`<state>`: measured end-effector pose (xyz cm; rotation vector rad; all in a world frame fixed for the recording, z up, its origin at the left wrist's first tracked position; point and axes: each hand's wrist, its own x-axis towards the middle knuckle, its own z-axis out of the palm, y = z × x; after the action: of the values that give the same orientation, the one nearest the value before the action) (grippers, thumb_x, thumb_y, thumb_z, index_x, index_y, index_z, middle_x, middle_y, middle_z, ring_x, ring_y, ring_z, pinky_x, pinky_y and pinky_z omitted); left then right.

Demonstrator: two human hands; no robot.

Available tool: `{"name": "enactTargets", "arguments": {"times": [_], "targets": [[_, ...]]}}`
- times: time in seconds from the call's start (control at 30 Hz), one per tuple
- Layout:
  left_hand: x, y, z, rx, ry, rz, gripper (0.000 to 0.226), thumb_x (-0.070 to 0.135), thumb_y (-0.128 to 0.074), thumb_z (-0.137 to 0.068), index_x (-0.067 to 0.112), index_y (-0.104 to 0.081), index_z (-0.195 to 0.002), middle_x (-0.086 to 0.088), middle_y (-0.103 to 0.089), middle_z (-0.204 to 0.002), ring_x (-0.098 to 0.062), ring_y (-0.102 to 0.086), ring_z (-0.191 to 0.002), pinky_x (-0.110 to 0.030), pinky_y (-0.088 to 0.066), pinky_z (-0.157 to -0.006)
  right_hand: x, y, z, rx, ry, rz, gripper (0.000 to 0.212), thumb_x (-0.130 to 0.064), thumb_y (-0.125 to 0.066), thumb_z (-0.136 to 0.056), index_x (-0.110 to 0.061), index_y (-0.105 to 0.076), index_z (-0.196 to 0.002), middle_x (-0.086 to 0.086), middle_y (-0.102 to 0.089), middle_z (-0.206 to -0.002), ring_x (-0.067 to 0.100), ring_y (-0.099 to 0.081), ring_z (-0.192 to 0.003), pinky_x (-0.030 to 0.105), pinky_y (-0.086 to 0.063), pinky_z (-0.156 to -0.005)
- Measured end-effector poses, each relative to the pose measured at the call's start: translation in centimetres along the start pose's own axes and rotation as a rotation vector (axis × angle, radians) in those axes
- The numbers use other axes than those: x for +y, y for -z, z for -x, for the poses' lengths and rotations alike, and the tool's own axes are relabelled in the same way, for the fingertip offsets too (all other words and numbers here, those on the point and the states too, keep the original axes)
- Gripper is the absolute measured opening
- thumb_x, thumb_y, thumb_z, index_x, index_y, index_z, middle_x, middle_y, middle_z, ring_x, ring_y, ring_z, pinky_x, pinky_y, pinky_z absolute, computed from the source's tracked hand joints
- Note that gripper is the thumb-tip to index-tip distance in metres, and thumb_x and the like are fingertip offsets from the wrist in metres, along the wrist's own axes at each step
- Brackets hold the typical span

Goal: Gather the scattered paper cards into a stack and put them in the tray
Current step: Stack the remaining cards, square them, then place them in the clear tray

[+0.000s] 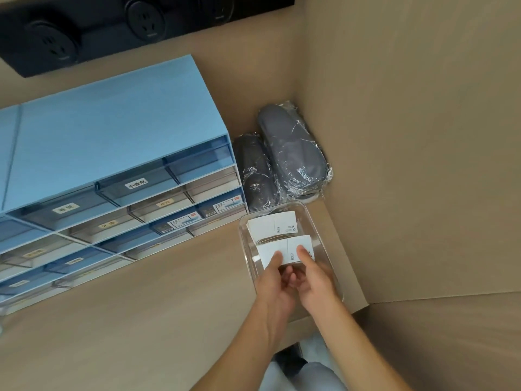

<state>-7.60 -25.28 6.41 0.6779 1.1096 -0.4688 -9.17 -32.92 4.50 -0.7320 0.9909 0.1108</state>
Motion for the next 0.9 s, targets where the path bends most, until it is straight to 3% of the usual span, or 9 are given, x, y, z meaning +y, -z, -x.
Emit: {"name": "enactTargets", "arguments": {"times": [0.1, 0.23, 0.4, 0.57, 0.7, 0.8, 0.9], "targets": [[-0.5, -0.3, -0.6, 0.048, -0.005, 0.056, 0.022, 0.016, -0.07, -0.091, 0.006, -0.066, -0.11, -0.007, -0.064, -0.077, -0.01, -0.053, -0.056, -0.016, -0.045, -0.035, 0.6, -0.2, -0.9, 0.039, -0.088, -0.015, 0.041, -0.022, -0.075, -0.084, 0.007, -0.068, -0.112, 0.028, -0.07, -0.112, 0.031, -0.066, -0.076, 0.034, -0.054, -0.064], [-1.1, -0.2, -1.3, 0.11, -0.044, 0.055, 0.018, 0.016, -0.073, -0.089, 0.004, -0.068, -0.102, -0.007, -0.062, -0.066, -0.01, -0.054, -0.043, -0.019, -0.045, -0.036, 1.2, -0.1, -1.8, 0.086, -0.185, -0.029, 0.051, -0.03, -0.076, -0.083, 0.008, -0.066, -0.114, 0.027, -0.07, -0.113, 0.029, -0.063, -0.075, 0.037, -0.055, -0.074], [-1.2, -0.1, -2.1, 0.142, -0.045, 0.052, 0.014, 0.017, -0.073, -0.088, 0.004, -0.067, -0.087, -0.006, -0.06, -0.062, -0.009, -0.053, -0.035, -0.02, -0.045, -0.038, 1.4, 0.1, -2.5, 0.133, -0.227, 0.012, 0.05, -0.029, -0.076, -0.083, 0.008, -0.066, -0.114, 0.021, -0.07, -0.1, 0.021, -0.06, -0.059, 0.032, -0.053, -0.062], [-0.6, -0.6, -2.8, 0.153, -0.024, 0.052, 0.018, 0.019, -0.072, -0.09, 0.006, -0.064, -0.081, -0.006, -0.057, -0.062, -0.012, -0.05, -0.042, -0.02, -0.046, -0.039, 1.6, -0.2, -3.3, 0.125, -0.224, 0.08, 0.051, -0.034, -0.075, -0.083, 0.004, -0.065, -0.116, 0.02, -0.072, -0.108, 0.019, -0.061, -0.059, 0.032, -0.055, -0.064], [-0.3, -0.9, -3.3, 0.155, -0.036, 0.087, 0.022, 0.017, -0.07, -0.092, 0.004, -0.061, -0.076, -0.007, -0.059, -0.054, -0.01, -0.051, -0.028, -0.018, -0.047, -0.034, 1.5, -1.0, -3.8, 0.133, -0.186, 0.129, 0.05, -0.034, -0.074, -0.085, 0.006, -0.065, -0.114, 0.022, -0.072, -0.11, 0.022, -0.066, -0.064, 0.029, -0.055, -0.058], [-0.1, -1.1, -3.7, 0.166, -0.031, 0.088, 0.024, 0.019, -0.07, -0.092, 0.004, -0.061, -0.075, -0.005, -0.059, -0.039, -0.01, -0.05, -0.023, -0.019, -0.048, -0.032, 1.4, -1.3, -4.0, 0.146, -0.156, 0.155, 0.042, -0.03, -0.074, -0.085, 0.004, -0.067, -0.11, 0.02, -0.073, -0.101, 0.021, -0.067, -0.064, 0.026, -0.053, -0.049], [0.0, -1.1, -4.1, 0.202, -0.024, 0.04, 0.025, 0.022, -0.073, -0.089, 0.003, -0.063, -0.078, -0.009, -0.061, -0.047, -0.011, -0.051, -0.023, -0.02, -0.046, -0.031, 1.4, -1.0, -4.0, 0.178, -0.114, 0.192, 0.028, -0.029, -0.075, -0.085, -0.003, -0.069, -0.096, 0.012, -0.073, -0.084, 0.017, -0.066, -0.056, 0.023, -0.051, -0.041]]}}
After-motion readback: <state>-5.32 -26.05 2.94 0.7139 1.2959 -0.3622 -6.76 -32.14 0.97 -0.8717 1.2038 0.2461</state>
